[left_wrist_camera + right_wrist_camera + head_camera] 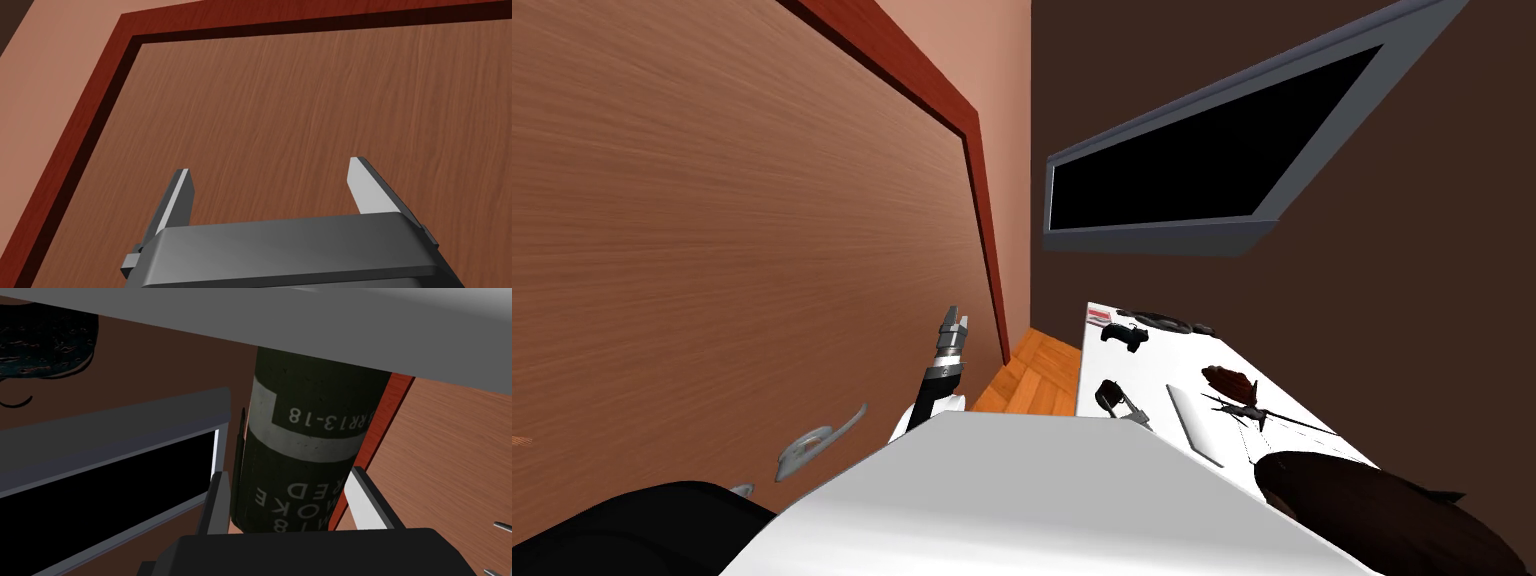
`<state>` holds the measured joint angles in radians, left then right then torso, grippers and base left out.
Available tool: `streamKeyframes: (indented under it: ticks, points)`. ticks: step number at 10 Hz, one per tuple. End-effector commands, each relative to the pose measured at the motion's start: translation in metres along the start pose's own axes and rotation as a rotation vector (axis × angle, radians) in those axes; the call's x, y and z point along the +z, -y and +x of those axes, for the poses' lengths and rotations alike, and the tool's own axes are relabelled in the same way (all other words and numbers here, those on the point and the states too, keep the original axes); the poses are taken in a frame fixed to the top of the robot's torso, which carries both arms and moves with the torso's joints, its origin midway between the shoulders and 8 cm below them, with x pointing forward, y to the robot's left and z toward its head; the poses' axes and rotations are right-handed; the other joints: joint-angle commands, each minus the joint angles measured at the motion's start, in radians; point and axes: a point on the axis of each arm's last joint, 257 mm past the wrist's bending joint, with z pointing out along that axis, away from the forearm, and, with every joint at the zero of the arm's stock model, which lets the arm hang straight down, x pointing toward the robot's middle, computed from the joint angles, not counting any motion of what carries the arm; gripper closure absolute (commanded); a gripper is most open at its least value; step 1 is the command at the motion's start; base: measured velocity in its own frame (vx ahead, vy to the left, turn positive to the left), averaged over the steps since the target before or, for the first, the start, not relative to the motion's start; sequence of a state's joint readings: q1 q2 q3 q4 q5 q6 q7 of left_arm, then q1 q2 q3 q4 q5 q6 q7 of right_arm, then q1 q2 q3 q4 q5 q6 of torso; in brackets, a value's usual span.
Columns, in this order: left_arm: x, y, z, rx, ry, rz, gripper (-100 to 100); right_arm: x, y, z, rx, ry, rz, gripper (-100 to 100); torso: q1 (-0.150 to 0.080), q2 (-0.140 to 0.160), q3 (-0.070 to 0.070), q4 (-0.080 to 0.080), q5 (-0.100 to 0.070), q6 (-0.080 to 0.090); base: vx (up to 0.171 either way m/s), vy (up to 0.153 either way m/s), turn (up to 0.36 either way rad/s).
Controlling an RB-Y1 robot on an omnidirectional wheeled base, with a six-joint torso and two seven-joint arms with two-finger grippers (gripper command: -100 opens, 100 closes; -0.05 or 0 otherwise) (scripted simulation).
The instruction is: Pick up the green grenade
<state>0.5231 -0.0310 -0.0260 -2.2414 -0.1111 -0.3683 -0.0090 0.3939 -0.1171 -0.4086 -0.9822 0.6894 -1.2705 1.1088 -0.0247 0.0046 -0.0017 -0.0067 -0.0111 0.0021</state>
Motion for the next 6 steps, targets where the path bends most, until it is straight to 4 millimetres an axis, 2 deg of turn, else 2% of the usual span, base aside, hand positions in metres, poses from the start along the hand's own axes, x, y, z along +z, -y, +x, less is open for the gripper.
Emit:
streamKeyframes:
  ticks: [1,2,3,4,5,6]
  points:
    - [0.0,0.0,0.0,0.0,0.0,0.0,0,0.019,0.007,0.005,-0.001,-0.005,0.024,100,0.0,0.0,0.0,0.0,0.0,0.0,-0.182,-0.02,0.083]
    - [0.0,0.0,0.0,0.0,0.0,0.0,0,0.019,0.008,0.006,-0.001,-0.011,0.027,100,-0.001,-0.001,-0.001,0.0,0.0,0.001,-0.078,-0.023,-0.018]
    - [0.0,0.0,0.0,0.0,0.0,0.0,0,0.038,0.015,0.01,0.0,-0.009,0.043,100,-0.001,-0.006,-0.003,-0.001,0.0,0.002,-0.154,-0.037,0.172]
    - [0.0,0.0,0.0,0.0,0.0,0.0,0,0.045,0.019,0.011,-0.001,-0.013,0.052,100,-0.002,-0.005,-0.003,-0.001,-0.001,0.0,-0.154,-0.029,0.115]
    - [0.0,0.0,0.0,0.0,0.0,0.0,0,0.045,0.019,0.011,-0.001,-0.015,0.053,100,-0.003,-0.006,-0.003,-0.001,-0.001,0.0,-0.067,0.003,-0.015]
    - [0.0,0.0,0.0,0.0,0.0,0.0,0,0.064,0.026,0.014,0.0,-0.016,0.068,100,-0.001,-0.01,-0.005,-0.002,-0.001,0.001,-0.141,0.009,0.123]
